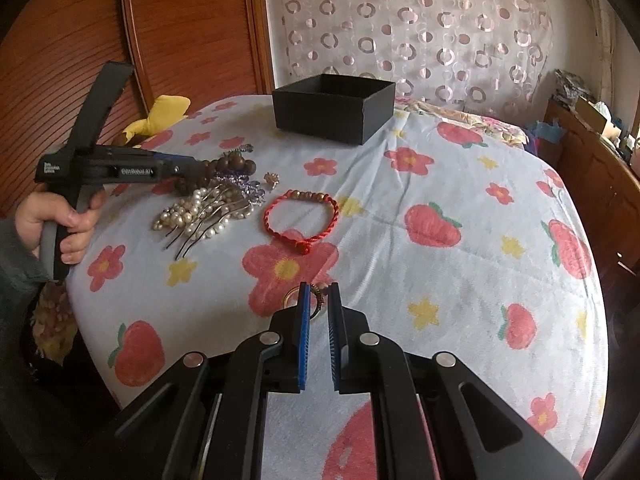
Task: Organize jewelry
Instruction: 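Carry the bead bracelet to the box with the left gripper while the right carries the gold ring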
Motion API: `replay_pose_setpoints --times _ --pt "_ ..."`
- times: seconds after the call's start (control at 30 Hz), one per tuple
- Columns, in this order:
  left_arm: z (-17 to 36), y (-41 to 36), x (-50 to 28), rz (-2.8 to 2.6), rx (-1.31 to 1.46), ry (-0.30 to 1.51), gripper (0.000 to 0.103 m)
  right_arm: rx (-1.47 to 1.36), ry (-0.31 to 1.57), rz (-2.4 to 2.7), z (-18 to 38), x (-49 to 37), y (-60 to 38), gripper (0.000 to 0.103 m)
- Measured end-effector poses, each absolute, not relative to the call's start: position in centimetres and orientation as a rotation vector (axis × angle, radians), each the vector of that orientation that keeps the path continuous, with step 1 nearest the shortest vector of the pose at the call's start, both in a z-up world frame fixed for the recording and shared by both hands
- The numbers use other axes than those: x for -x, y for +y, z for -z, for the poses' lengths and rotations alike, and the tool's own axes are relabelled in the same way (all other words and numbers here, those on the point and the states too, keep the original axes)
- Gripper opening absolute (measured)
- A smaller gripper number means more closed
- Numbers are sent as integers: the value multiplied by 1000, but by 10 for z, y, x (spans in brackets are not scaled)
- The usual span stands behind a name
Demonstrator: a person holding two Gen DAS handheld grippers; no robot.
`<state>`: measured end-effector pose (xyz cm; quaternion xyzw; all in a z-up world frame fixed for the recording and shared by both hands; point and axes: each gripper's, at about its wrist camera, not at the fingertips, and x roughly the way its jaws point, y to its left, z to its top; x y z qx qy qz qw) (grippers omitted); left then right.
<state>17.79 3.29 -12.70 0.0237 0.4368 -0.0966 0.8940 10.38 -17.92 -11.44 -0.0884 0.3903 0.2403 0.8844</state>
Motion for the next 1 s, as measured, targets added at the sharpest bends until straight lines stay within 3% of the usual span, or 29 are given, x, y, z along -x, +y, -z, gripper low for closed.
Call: replay_pose_setpoints --times 0.03,0.07,0.27,0.6,1.0 --pt "127 32 -178 202 -58 908 14 183 810 -502 114 -103 -179 10" --pt "127 30 -177 212 -69 910 12 184 807 -503 113 -103 -179 10" --pt "98 26 -166 250 -67 833 12 182 793 -508 108 -103 -180 10" --pt "2 2 -159 319 -84 634 12 179 739 -521 84 -109 -179 10" --pt "-27 -28 -205 359 -104 598 12 196 675 -543 48 -144 -171 10"
